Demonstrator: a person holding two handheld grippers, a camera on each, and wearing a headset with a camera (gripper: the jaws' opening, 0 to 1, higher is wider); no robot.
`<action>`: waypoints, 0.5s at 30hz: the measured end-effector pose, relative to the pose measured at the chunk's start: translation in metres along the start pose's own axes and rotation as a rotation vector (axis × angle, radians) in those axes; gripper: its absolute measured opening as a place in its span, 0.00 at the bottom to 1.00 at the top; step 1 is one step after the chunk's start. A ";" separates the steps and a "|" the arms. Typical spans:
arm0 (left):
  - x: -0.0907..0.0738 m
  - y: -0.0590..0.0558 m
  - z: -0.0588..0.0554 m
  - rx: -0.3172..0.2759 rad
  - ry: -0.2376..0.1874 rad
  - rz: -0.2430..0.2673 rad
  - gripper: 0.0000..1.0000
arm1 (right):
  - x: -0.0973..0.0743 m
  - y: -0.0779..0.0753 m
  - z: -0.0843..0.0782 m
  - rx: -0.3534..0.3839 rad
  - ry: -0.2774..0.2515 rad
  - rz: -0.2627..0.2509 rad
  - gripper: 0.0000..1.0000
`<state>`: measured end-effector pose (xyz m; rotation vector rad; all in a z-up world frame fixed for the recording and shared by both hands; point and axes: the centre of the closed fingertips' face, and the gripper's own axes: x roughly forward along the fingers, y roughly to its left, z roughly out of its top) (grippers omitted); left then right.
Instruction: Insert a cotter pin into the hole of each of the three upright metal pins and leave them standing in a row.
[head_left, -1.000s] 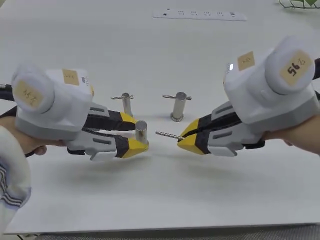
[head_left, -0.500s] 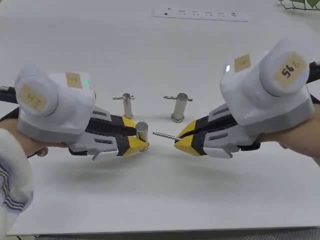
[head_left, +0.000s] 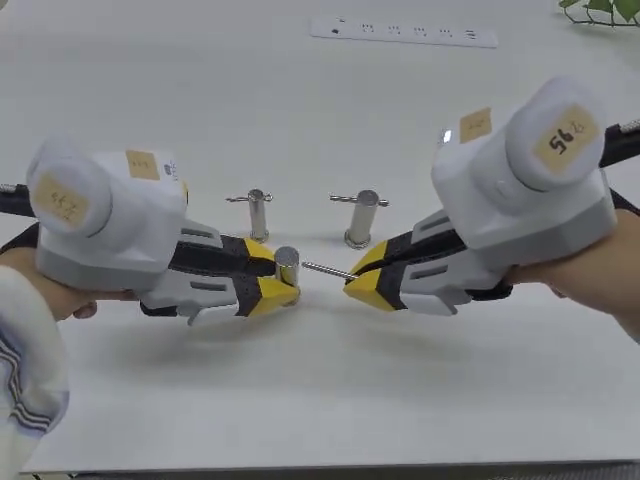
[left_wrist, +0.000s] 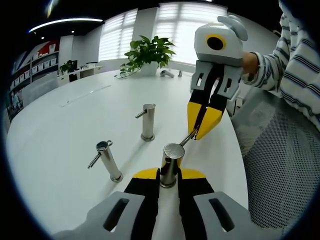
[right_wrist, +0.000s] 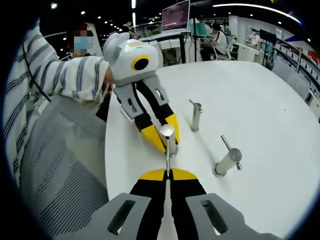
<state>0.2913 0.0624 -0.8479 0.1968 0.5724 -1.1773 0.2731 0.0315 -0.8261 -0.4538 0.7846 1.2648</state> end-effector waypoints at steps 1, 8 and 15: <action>0.000 0.000 0.000 -0.001 0.000 0.001 0.12 | 0.000 0.000 0.001 -0.001 -0.002 -0.002 0.04; 0.000 0.000 0.000 -0.004 0.003 0.007 0.12 | 0.004 0.001 0.002 0.002 0.000 -0.006 0.04; 0.000 0.000 0.000 -0.001 0.006 0.010 0.12 | 0.009 0.001 0.006 0.003 -0.003 -0.012 0.04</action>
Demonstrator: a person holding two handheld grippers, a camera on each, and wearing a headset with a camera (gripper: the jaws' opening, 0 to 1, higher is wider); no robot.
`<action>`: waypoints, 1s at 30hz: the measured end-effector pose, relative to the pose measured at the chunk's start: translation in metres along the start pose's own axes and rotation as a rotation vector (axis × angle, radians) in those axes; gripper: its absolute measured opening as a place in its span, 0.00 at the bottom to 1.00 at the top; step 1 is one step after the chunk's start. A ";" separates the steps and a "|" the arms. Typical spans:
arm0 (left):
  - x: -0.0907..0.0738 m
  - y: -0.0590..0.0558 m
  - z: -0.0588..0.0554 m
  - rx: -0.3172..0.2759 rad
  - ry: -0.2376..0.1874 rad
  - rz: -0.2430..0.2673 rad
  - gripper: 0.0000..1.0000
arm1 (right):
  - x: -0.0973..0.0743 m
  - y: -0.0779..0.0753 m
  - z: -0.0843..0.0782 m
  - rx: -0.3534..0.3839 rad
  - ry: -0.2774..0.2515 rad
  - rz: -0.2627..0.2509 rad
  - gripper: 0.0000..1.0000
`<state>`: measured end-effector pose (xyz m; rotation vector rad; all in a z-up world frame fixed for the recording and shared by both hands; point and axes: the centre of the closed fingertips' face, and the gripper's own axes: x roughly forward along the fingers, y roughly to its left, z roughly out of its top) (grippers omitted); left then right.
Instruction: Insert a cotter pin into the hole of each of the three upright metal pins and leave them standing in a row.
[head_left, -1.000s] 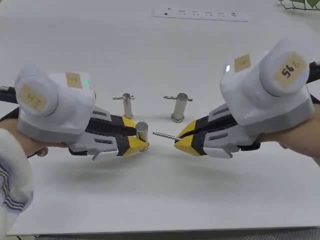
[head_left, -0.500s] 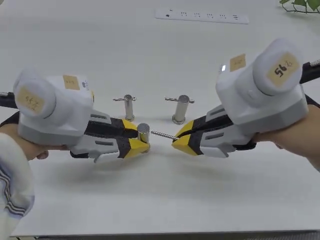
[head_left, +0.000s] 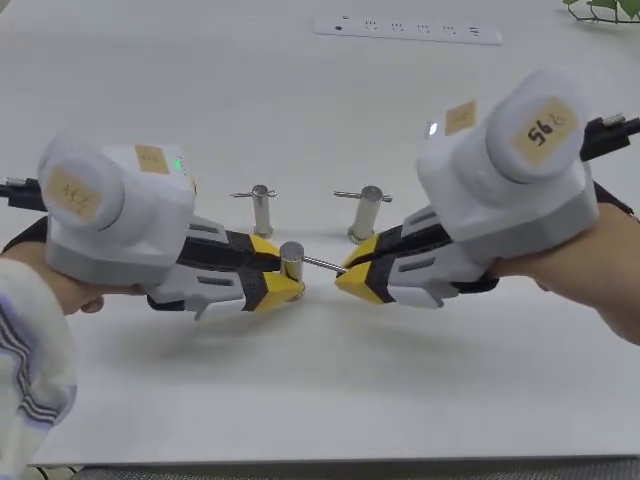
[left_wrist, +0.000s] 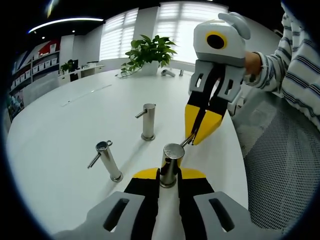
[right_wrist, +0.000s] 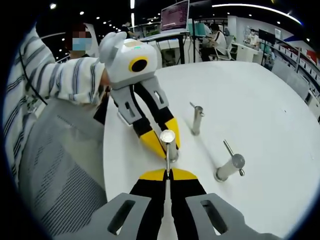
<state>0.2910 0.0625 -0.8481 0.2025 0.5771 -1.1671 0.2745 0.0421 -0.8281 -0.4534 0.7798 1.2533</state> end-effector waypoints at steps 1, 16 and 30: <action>0.000 0.000 0.000 -0.001 0.000 0.001 0.12 | 0.001 0.000 0.001 0.001 -0.001 -0.001 0.04; -0.001 0.000 0.000 -0.014 0.000 0.009 0.12 | 0.005 0.000 0.003 -0.011 0.004 -0.019 0.04; 0.000 -0.002 0.001 -0.036 -0.001 0.013 0.12 | 0.004 -0.002 0.009 -0.050 0.012 -0.036 0.04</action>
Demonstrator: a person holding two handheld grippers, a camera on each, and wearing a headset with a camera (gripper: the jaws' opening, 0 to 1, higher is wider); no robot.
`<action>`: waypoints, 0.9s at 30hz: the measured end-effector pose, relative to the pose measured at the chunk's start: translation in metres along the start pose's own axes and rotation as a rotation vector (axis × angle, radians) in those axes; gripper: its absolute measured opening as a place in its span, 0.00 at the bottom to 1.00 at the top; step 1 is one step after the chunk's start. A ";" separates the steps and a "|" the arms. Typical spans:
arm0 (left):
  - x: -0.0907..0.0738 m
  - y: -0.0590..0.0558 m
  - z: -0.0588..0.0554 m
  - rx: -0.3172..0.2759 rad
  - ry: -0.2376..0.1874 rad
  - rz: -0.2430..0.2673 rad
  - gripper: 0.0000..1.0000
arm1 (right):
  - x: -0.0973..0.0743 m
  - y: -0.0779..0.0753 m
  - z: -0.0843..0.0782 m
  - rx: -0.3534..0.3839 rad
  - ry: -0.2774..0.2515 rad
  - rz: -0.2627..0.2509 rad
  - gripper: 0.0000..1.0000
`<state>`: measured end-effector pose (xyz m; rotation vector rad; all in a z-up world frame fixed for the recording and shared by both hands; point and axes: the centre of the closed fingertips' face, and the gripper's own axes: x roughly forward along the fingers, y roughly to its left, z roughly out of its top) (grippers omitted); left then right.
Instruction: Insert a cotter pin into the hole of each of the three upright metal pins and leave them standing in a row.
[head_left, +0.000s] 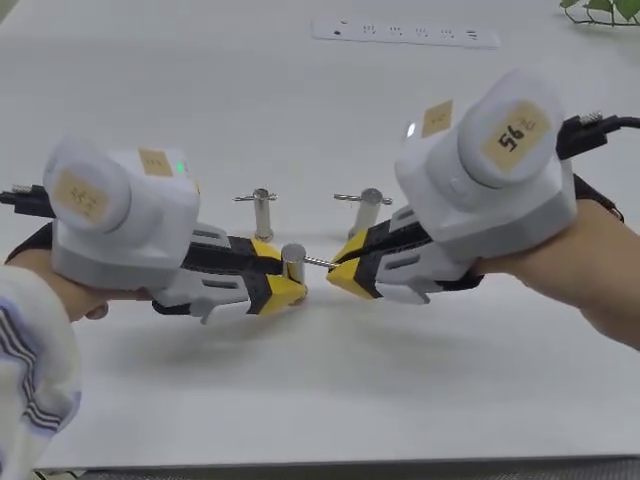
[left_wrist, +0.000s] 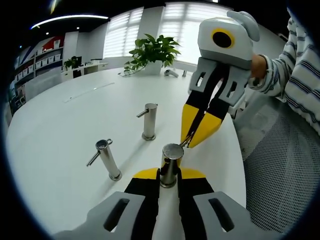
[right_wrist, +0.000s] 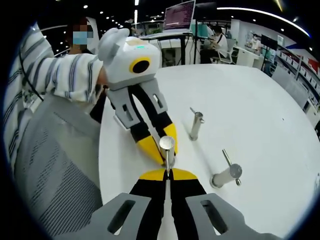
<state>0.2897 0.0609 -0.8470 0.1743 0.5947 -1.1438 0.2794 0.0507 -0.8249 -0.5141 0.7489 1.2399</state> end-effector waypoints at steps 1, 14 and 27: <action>0.000 0.000 0.000 0.002 0.001 0.000 0.12 | 0.001 0.000 0.000 0.001 0.000 0.002 0.04; 0.001 -0.001 0.000 0.007 0.006 0.002 0.12 | 0.006 0.001 0.006 -0.058 -0.036 0.035 0.12; 0.001 0.000 0.000 0.005 -0.008 0.009 0.12 | -0.009 -0.003 -0.008 -0.026 -0.029 0.029 0.04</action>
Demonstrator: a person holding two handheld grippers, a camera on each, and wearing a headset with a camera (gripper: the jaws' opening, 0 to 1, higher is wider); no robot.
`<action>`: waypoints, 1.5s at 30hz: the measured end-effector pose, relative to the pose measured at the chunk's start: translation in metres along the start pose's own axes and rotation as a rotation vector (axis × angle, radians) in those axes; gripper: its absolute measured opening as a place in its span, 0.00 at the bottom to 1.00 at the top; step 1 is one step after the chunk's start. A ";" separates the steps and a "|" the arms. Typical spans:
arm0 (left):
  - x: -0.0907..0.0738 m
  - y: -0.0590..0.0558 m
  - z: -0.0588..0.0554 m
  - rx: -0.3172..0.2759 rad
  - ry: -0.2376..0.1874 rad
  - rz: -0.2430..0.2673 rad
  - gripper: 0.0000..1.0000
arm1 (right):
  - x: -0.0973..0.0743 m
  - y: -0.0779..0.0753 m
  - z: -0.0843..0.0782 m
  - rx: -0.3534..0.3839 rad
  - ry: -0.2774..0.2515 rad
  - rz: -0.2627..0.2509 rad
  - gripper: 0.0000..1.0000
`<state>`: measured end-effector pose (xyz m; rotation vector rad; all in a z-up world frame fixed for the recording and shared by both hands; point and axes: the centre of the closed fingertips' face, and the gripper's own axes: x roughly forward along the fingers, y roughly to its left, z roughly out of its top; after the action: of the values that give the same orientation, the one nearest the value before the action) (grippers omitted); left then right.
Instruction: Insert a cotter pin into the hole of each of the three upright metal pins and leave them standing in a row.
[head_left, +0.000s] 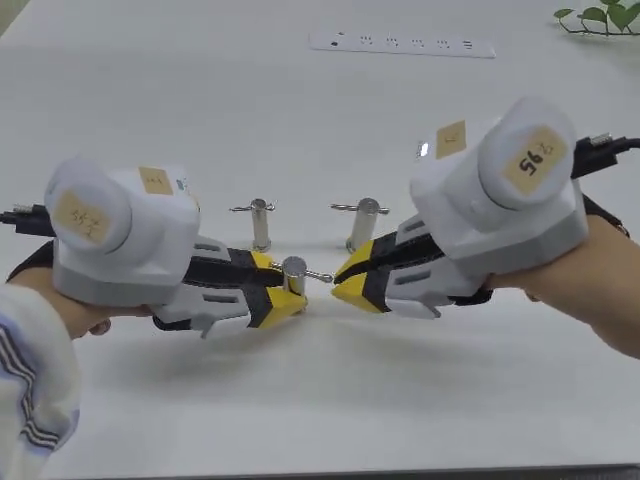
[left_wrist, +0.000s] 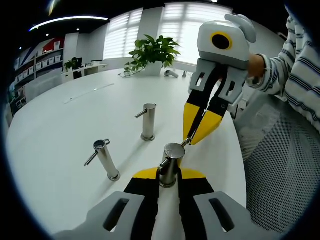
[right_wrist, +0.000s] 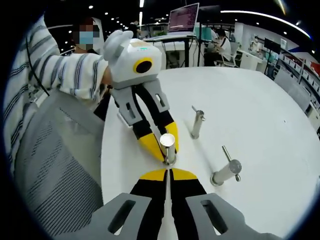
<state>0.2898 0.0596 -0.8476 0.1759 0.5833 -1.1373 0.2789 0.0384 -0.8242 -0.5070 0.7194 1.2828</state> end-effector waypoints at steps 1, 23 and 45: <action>0.000 0.000 0.000 -0.002 -0.002 0.000 0.12 | 0.000 0.000 0.003 0.006 -0.013 0.000 0.03; 0.000 -0.001 0.000 -0.022 -0.026 -0.003 0.12 | 0.013 0.006 0.013 0.010 -0.013 -0.006 0.03; -0.013 0.003 -0.012 -0.040 0.018 0.040 0.38 | 0.013 0.001 0.022 0.020 -0.080 -0.026 0.23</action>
<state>0.2845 0.0762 -0.8511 0.1628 0.6159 -1.0859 0.2836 0.0624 -0.8187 -0.4451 0.6561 1.2636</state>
